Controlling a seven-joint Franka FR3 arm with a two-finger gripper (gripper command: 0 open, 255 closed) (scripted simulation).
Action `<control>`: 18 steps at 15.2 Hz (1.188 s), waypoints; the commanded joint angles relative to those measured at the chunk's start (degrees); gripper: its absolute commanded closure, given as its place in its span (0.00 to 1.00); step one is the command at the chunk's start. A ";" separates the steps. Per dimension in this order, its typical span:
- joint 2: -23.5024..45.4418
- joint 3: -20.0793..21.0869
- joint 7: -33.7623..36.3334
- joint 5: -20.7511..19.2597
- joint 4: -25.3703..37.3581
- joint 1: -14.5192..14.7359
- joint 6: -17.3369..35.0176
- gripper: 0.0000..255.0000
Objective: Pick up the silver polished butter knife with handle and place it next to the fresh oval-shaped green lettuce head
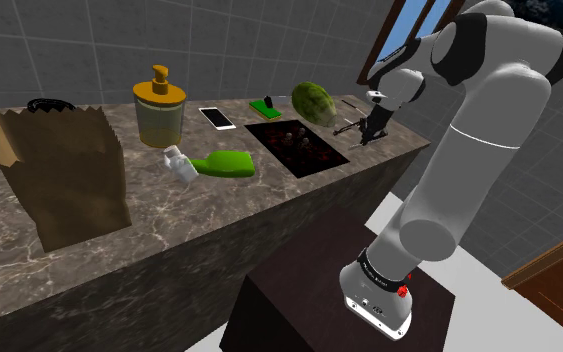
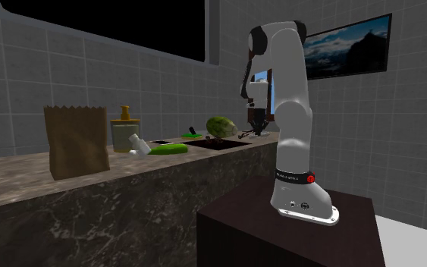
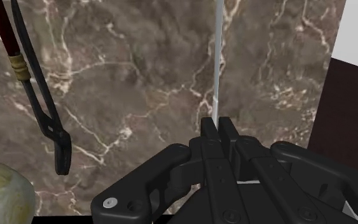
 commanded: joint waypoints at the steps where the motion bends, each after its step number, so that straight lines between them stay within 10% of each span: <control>1: 0.00 0.00 0.00 0.00 0.00 0.00 0.00 1.00; 2: 0.00 0.00 0.00 0.00 0.00 0.00 0.00 0.00; 18: -5.75 -1.80 4.55 -6.43 3.99 2.25 -6.27 0.00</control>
